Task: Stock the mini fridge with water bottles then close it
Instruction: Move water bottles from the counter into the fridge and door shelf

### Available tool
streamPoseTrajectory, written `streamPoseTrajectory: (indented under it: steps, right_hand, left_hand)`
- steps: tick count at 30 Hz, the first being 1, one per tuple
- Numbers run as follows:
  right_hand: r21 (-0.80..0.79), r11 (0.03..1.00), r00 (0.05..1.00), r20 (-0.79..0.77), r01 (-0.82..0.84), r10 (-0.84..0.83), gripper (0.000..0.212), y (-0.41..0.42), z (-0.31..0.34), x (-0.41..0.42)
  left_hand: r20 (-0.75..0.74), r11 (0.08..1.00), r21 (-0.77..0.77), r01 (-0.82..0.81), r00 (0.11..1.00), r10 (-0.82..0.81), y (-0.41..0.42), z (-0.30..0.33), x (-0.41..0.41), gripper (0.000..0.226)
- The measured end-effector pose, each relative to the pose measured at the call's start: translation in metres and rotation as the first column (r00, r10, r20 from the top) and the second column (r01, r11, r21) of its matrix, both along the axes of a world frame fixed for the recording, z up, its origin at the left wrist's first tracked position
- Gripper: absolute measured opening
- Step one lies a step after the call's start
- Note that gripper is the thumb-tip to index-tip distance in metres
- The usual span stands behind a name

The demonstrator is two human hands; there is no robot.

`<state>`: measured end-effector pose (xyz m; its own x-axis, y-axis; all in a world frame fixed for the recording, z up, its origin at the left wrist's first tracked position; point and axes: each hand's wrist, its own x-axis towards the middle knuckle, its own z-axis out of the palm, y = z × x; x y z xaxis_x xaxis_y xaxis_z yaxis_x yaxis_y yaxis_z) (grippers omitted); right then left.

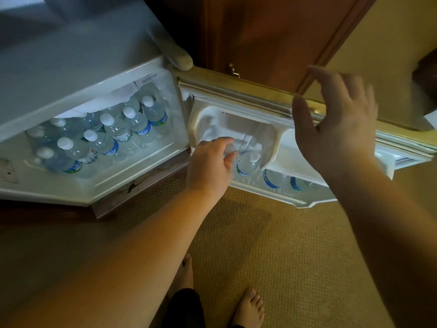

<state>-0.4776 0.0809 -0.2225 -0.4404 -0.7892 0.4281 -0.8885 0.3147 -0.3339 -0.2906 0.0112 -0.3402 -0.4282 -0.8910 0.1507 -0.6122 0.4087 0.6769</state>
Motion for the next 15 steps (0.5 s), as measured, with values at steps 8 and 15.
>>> streamPoseTrajectory:
  steps: [8,15]
  right_hand:
    - [0.305,0.948,0.992,-0.110,0.094,-0.063,0.050,-0.014,-0.030,-0.015]
    - [0.318,0.943,0.993,-0.091,0.101,-0.076,0.051,-0.015,-0.030,-0.014]
  left_hand:
    - [0.198,0.996,0.086,0.032,0.979,-0.049,-0.006,-0.017,-0.021,0.031]
    - [0.298,0.981,0.189,0.046,0.949,-0.102,-0.010,-0.032,-0.021,0.018]
